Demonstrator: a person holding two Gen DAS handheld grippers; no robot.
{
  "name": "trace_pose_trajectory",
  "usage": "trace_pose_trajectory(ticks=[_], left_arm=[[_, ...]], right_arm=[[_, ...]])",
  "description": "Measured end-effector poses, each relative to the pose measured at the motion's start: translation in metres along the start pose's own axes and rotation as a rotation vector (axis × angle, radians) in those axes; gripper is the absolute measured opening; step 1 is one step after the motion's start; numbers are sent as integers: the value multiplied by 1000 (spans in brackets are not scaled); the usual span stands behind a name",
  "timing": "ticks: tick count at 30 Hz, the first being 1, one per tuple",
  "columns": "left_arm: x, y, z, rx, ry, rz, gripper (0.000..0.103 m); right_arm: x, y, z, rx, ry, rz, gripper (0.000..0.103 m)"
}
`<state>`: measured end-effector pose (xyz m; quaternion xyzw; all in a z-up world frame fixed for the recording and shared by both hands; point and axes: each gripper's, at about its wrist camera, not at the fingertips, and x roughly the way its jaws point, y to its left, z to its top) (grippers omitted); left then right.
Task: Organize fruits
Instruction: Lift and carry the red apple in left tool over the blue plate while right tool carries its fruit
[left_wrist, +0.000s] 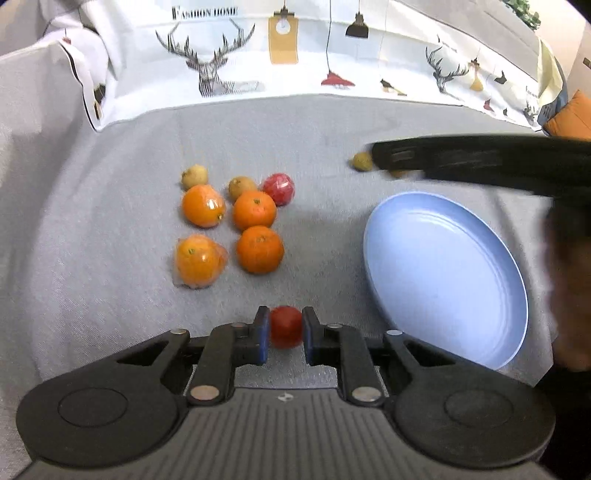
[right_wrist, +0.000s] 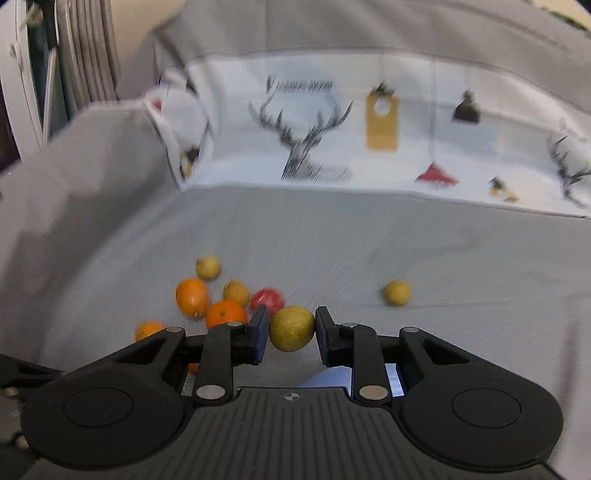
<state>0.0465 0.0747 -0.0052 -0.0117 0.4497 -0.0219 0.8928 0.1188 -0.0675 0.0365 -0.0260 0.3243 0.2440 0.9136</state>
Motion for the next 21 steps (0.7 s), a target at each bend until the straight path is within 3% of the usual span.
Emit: trace_pose_trajectory(ticks=[4,7,9,13,15,21], left_arm=[[-7,0,-1,2,-21,5,15],[-3,12,1,-63,13,-45,16],[-1,22,2,-119,25,-80,23],[2,34,4,-186,36,-114,27],[6,34,5,-183,57,-113,46],[19,30,6,-155,107,-88,45]], right_arm=[[-60,-25,-12,13,-64,-16,28],[-90,-44,-33,58,-81,-45,28],[-102,-59,-49,122,-79,-62,28],[-109,-69,-65,193,-89,-65,28],[-105,-68,-71,181,-72,-59,28],[-90,-62,-74,147,-36,-54,28]])
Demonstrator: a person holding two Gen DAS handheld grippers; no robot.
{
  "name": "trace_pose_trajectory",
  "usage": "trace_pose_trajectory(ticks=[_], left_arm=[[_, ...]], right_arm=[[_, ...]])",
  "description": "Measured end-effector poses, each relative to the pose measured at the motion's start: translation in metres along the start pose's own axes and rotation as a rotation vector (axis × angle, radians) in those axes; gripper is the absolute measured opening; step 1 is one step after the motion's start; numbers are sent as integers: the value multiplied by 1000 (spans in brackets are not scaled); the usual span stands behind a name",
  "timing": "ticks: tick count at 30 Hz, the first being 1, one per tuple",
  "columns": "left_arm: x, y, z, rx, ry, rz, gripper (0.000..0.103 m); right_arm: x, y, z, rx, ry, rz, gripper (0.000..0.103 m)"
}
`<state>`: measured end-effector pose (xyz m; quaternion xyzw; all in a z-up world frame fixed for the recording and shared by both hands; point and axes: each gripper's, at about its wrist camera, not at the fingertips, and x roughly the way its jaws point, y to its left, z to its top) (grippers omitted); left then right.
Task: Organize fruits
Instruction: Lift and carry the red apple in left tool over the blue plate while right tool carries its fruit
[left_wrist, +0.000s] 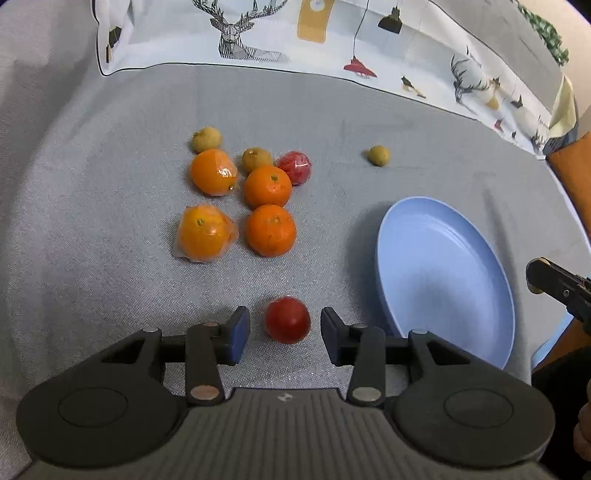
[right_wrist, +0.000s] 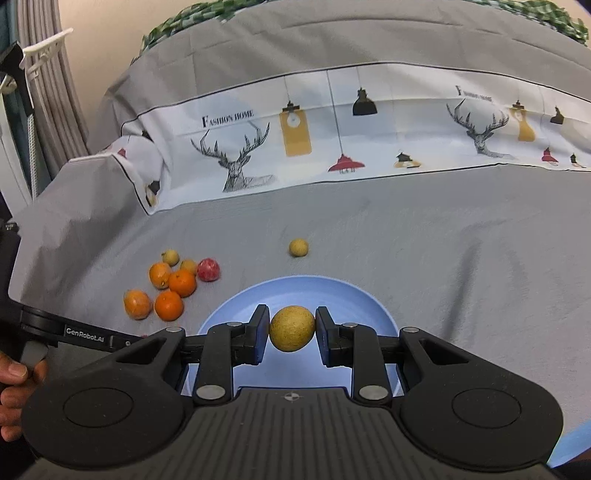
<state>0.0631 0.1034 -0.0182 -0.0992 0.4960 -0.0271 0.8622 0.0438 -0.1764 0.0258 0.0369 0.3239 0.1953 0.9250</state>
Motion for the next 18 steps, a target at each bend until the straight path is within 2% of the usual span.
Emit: trace_pose_trajectory(ticks=[5,7,8,11,14,18], left_arm=[[9,-11,1,55,13,24,45],[12,-18,0,87,14,50,41],[14,-21,0,99,12,63,33],[12,-26,-3,122,-1,82,30],[2,-24,-5,112,-50,77,30],[-22,-26,-11,99,-171,77,30]], right_arm=[[6,4,-1,-25,16,4,28],[6,4,-2,-26,18,3,28],[5,3,-2,-27,17,2,28],[4,2,-2,-29,14,0,28],[4,2,-2,-27,12,-7,28],[3,1,-2,-24,0,-15,28]])
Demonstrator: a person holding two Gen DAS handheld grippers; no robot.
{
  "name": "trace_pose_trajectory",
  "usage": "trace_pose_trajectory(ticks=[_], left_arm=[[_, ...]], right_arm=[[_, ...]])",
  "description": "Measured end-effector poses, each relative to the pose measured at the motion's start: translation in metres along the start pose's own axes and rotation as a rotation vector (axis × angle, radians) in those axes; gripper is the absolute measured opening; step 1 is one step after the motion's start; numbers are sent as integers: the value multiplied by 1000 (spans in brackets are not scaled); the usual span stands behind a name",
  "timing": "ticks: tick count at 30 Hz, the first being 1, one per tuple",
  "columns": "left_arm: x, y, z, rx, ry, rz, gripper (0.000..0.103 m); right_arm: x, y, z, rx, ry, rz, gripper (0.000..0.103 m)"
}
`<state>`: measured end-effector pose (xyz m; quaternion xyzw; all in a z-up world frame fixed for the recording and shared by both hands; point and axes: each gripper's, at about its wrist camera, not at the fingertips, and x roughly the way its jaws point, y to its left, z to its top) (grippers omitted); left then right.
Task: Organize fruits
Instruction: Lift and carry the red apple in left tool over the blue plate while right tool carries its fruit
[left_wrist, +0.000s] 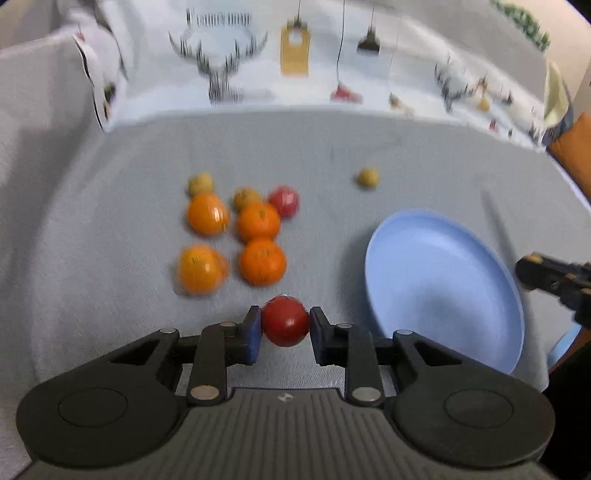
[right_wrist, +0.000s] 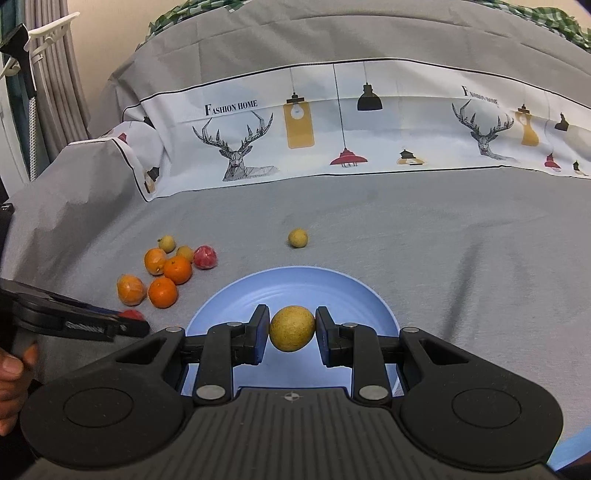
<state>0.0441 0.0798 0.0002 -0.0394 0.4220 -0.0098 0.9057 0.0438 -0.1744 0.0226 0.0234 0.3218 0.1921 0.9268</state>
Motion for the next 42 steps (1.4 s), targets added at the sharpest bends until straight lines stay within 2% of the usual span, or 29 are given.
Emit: trace_pose_trajectory(ticks=[4,9,12,19,30,42], left_arm=[[-26,-18,-7,4,-124,7,30],[-43,-34,-19,-103,-201,-131,30],[-40,-48,-19,-39,-198,-128,30],[-31,-54,-23,-31,-179,-190,30],[-28,-70,-30,81,-192,-209,30],[-25,-74,-31,105,-192,-214,30]], right_arm=[[-1,1,0,1,-17,-17,28],[-1,0,0,7,-20,-29,28],[-1,0,0,1,-15,-29,28],[3,2,1,-10,-2,-32,28],[4,2,-1,-20,5,-36,28],[5,1,-1,-22,6,-37,28]])
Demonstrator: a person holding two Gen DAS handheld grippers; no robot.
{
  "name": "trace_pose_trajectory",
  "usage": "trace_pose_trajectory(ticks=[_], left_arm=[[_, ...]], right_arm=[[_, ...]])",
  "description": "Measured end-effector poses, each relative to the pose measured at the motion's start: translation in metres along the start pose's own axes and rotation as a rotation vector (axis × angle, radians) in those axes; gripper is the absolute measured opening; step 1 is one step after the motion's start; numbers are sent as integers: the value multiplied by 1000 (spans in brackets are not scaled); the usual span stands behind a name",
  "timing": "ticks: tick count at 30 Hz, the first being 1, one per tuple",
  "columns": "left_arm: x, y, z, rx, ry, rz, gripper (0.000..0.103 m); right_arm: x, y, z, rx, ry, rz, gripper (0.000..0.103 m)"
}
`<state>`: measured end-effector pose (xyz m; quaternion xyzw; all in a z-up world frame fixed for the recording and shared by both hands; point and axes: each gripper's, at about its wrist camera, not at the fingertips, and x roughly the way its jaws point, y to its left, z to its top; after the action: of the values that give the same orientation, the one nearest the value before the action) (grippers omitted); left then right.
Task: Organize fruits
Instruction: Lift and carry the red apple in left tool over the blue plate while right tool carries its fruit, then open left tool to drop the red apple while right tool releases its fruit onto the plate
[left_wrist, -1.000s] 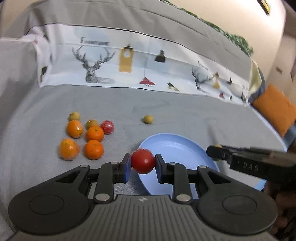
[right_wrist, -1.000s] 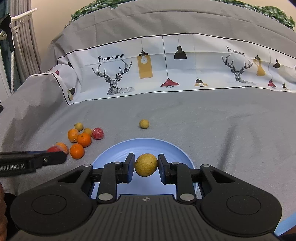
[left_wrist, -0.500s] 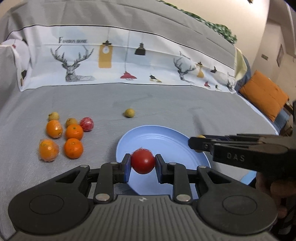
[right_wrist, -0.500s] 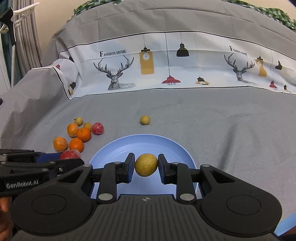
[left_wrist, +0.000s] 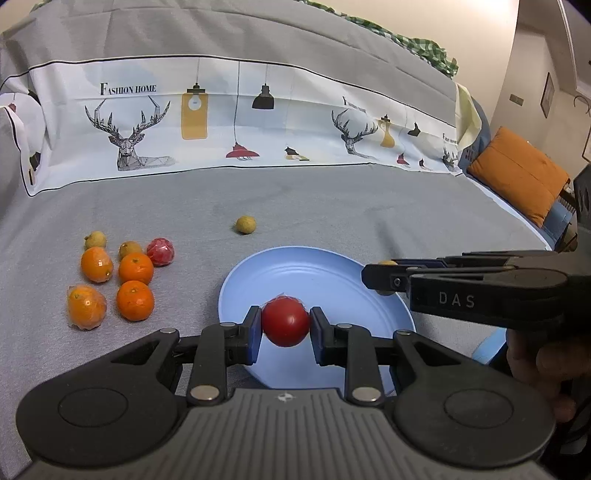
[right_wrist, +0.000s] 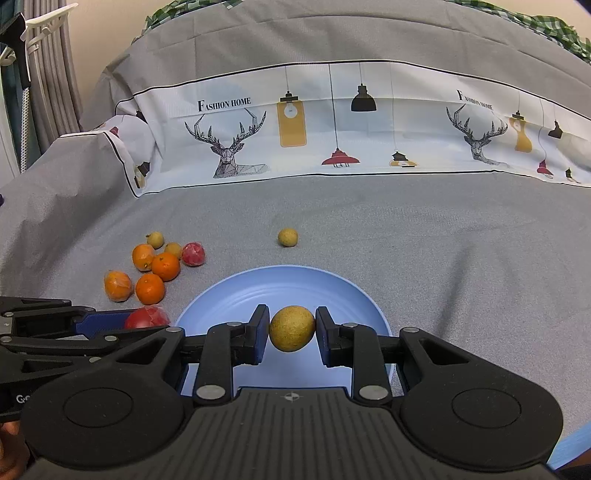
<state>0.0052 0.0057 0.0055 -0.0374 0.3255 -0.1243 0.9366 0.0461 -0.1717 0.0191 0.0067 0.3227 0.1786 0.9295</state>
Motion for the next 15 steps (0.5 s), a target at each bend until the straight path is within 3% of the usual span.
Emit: trace_pose_trajectory(ticks=[15], left_arm=[[6,-11,-4,50,4,-11,30]], right_arm=[[4,3,-1,-10,17,-26,28]])
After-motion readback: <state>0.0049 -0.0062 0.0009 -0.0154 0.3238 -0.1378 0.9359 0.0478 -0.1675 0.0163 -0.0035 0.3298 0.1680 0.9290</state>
